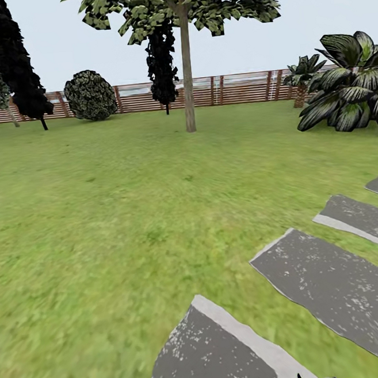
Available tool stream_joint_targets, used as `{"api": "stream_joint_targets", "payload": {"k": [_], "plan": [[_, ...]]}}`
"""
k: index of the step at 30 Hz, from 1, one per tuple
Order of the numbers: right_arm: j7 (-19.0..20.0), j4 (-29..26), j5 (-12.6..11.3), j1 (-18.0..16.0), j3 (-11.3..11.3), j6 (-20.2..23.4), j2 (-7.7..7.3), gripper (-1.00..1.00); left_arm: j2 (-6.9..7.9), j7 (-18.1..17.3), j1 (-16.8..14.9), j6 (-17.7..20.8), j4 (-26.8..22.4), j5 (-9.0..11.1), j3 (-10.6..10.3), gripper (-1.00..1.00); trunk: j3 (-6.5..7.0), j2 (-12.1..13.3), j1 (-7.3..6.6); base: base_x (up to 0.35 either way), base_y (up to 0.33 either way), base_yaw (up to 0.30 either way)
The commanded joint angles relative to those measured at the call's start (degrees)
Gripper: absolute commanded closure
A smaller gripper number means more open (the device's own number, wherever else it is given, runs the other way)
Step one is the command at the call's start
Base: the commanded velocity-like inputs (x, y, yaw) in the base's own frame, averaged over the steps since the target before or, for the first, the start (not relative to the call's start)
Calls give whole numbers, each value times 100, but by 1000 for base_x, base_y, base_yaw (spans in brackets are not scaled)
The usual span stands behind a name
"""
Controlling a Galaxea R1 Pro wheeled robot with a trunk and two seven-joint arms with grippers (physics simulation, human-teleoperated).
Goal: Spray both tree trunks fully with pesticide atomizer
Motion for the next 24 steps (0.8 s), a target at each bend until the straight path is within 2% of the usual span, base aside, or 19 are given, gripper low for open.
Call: {"api": "stream_joint_targets", "payload": {"k": [1,24], "plan": [[2,4,4,-2,-6,-18,2,-100,-3,-1,-5,-21,5,-53,33,100,-5,-2,2,336,0,0],[17,4,5,-4,-4,-10,3,-100,-3,-1,-5,-20,5,-47,33,100,-5,-2,2,336,0,0]]}}
